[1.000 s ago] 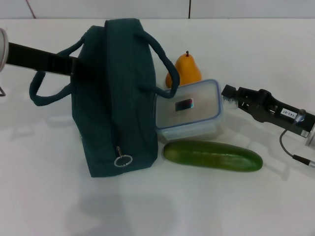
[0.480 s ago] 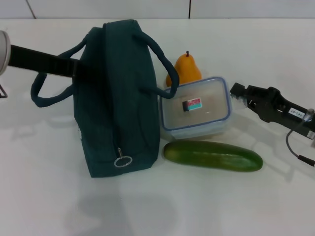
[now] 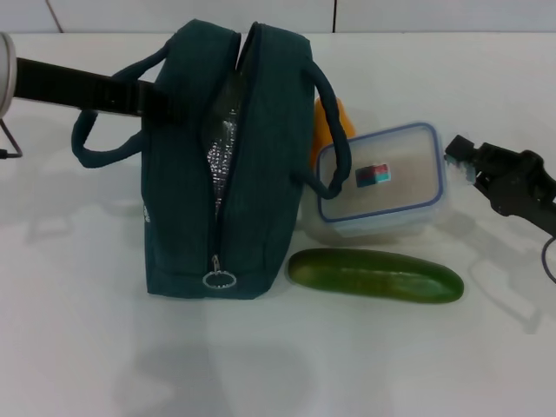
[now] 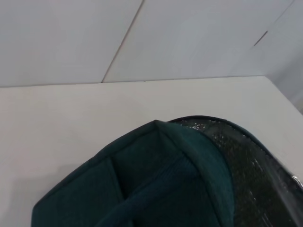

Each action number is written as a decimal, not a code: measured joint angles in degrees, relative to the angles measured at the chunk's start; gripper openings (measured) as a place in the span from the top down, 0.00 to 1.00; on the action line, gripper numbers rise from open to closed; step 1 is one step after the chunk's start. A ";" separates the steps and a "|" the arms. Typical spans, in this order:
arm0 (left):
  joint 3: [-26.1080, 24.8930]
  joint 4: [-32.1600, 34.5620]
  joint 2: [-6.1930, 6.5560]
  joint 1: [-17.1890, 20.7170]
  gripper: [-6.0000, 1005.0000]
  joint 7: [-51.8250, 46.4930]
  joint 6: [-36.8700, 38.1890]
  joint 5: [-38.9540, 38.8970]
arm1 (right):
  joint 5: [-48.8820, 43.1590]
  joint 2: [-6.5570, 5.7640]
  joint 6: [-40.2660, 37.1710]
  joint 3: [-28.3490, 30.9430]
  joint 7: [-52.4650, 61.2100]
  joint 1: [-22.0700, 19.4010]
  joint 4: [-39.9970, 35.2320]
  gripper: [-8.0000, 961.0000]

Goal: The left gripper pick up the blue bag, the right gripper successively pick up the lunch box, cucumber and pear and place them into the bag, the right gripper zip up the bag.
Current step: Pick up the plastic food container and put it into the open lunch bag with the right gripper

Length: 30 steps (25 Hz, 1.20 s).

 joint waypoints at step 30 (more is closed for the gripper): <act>0.13 0.09 -0.52 -0.59 0.95 -0.73 0.31 -0.14 | 9.59 -1.40 -10.08 0.09 3.97 -7.90 -0.36 0.89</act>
